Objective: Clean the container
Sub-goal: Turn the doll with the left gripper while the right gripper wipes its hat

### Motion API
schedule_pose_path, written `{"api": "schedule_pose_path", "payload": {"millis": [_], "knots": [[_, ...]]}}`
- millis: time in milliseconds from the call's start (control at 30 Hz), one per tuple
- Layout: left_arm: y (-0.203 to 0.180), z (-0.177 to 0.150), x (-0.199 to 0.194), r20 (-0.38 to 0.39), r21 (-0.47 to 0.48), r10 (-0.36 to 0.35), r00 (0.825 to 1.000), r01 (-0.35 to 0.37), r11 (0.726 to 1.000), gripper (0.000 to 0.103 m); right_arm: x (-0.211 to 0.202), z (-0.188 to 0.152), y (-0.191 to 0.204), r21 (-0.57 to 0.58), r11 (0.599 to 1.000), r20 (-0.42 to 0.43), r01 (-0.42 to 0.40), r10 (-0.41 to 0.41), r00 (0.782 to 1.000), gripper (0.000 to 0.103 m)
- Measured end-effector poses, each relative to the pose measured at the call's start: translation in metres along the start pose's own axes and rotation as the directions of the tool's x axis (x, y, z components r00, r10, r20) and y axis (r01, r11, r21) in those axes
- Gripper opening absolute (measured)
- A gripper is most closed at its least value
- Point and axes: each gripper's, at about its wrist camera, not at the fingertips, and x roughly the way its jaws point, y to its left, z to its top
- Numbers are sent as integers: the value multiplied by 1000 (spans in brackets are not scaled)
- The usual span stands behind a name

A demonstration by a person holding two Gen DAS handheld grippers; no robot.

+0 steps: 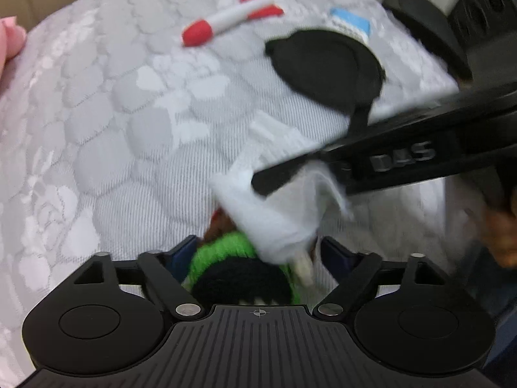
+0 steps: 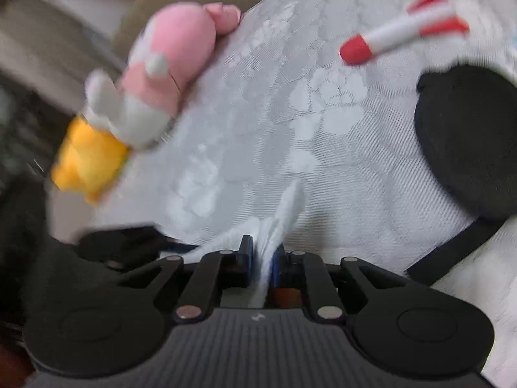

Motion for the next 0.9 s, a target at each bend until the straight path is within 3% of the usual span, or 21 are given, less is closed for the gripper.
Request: {"api": "schedule_pose_path", "payload": {"millis": [267, 333, 400, 533, 633, 700, 800, 900], "knots": [[-8, -9, -2, -76, 133, 7, 997, 4, 991, 93, -2, -4, 5, -87, 990, 15, 107, -106, 994, 17], [-9, -10, -5, -88, 167, 40, 995, -25, 986, 93, -5, -2, -2, -25, 998, 7, 56, -56, 998, 16], [-7, -8, -10, -75, 169, 63, 995, -49, 984, 93, -6, 0, -11, 71, 995, -18, -72, 74, 997, 16], [0, -2, -11, -72, 132, 69, 995, -59, 990, 93, -8, -1, -3, 31, 996, -15, -88, 89, 996, 16], [-4, -6, 9, -143, 132, 47, 989, -28, 991, 93, -9, -2, 2, 1, 996, -15, -94, 94, 995, 16], [-7, -11, 25, -202, 133, 23, 979, 4, 991, 94, -5, -3, 1, -3, 998, -33, -68, 68, 997, 16], [-13, -16, 39, -249, 162, 53, 967, -13, 987, 93, -1, -4, 1, -44, 999, -47, 8, -10, 999, 16], [-22, -16, 42, -230, 210, 77, 970, -28, 977, 94, 2, -4, 4, -101, 990, -42, 96, -101, 994, 16]]}}
